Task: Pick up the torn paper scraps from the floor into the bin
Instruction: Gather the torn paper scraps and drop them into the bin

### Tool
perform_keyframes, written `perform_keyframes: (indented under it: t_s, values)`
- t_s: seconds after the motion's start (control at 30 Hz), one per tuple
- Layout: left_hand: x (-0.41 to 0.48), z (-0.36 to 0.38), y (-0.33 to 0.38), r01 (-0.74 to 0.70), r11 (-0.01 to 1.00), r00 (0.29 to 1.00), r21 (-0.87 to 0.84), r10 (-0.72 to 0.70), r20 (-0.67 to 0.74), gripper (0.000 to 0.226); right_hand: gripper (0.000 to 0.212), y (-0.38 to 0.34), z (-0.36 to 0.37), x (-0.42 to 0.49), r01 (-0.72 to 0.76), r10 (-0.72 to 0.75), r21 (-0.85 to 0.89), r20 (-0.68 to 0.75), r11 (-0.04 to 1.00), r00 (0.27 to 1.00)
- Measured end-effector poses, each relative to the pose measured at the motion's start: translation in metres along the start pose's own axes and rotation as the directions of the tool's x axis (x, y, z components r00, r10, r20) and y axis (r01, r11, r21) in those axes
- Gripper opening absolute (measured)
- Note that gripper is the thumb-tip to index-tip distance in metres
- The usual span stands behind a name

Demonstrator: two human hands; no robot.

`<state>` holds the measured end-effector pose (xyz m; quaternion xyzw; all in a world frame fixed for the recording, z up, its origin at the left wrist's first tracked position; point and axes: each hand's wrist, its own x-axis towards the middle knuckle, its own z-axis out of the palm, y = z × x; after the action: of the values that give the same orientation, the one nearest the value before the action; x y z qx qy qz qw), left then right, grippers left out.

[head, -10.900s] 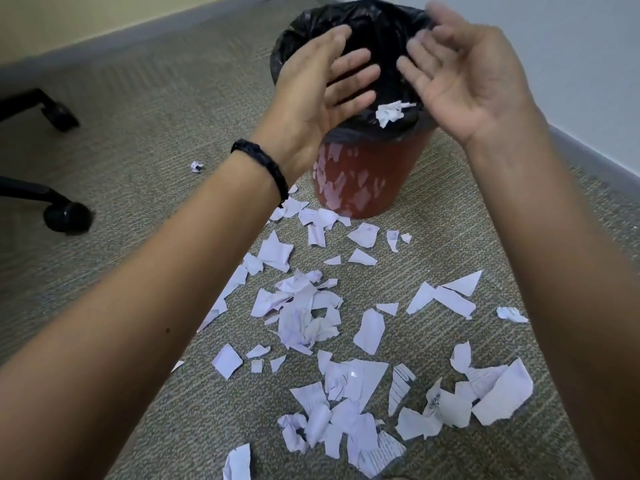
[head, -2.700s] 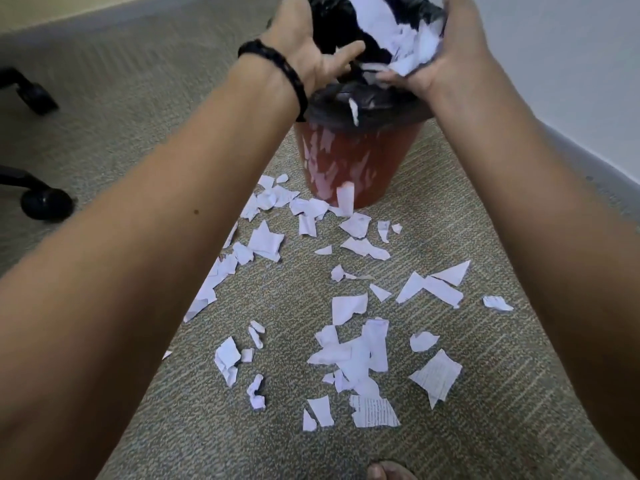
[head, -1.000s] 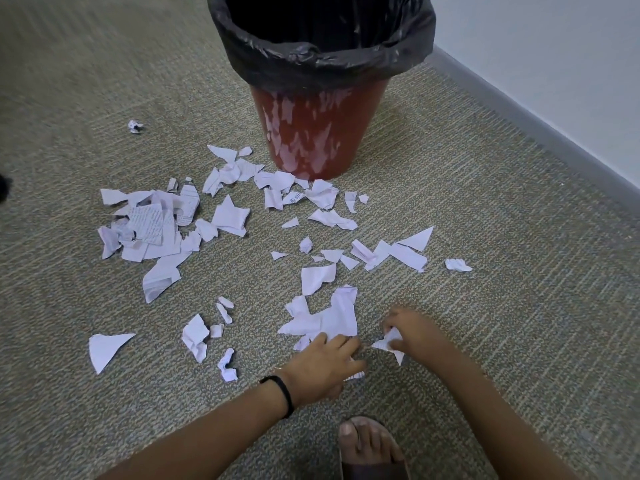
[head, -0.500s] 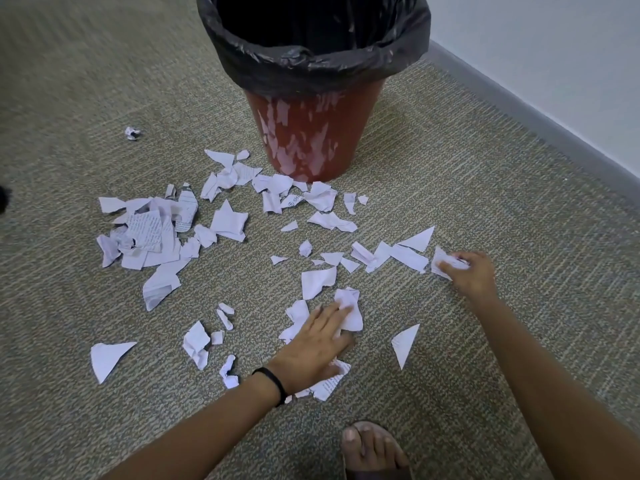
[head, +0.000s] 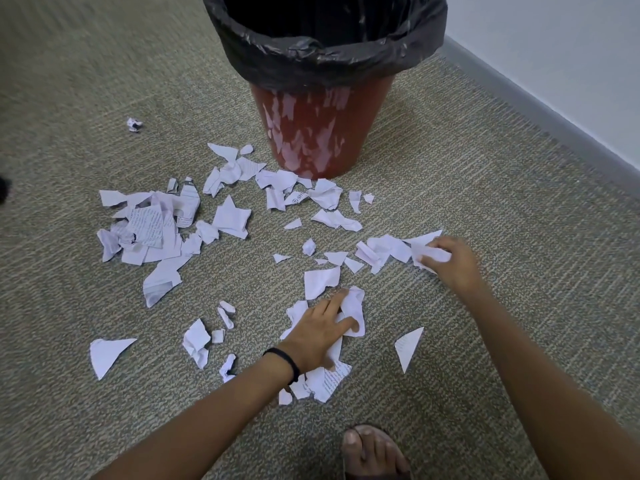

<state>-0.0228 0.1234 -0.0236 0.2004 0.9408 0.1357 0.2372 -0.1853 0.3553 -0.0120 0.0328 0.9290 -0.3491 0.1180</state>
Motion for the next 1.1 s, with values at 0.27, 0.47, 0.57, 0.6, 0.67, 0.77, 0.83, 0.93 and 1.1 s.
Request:
perform_keyframes:
  t_s: [0.27,0.47,0.57,0.6,0.67,0.77,0.83,0.93,1.1]
  values:
    - [0.01,-0.008,-0.014,-0.118,0.993,0.984,-0.031,0.113,-0.141,0.09,0.059,-0.011,0.009,0.03,-0.048,0.06,-0.095,0.132,0.994,0.989]
    - [0.007,-0.007,-0.026,-0.161,0.987,0.985,-0.025,0.162,0.053,0.085,0.062,-0.043,0.036,0.025,0.094,-0.044,-0.148,0.31,0.985,0.95]
    - [-0.002,-0.006,-0.02,-0.236,0.972,0.97,-0.003,0.236,0.064,0.083,0.063,-0.064,0.051,0.008,0.233,-0.145,-0.153,0.438,0.96,0.887]
    - [-0.005,-0.002,-0.019,-0.266,0.964,0.961,0.016,0.264,0.084,0.085,0.067,-0.07,0.057,0.003,0.296,-0.183,-0.174,0.476,0.939,0.86]
    - [-0.014,0.007,-0.018,-0.32,0.947,0.945,0.042,0.315,0.086,0.089,0.075,-0.081,0.067,-0.008,0.416,-0.236,-0.235,0.544,0.879,0.805]
    - [-0.028,0.02,-0.02,-0.381,0.909,0.924,0.168,0.375,0.072,0.089,0.081,-0.094,0.081,-0.024,0.527,-0.248,-0.312,0.624,0.791,0.741]
    - [-0.037,0.024,-0.018,-0.377,0.895,0.926,0.239,0.372,0.066,0.081,0.081,-0.101,0.089,-0.037,0.597,-0.256,-0.371,0.654,0.712,0.712]
    - [-0.05,0.027,-0.02,-0.411,0.901,0.911,0.137,0.413,0.014,0.054,0.072,-0.108,0.1,-0.052,0.689,-0.314,-0.4,0.675,0.605,0.668]
    - [-0.066,0.02,-0.017,-0.348,0.937,0.937,-0.001,0.348,0.032,0.021,0.053,-0.109,0.11,-0.069,0.734,-0.35,-0.38,0.695,0.563,0.628]
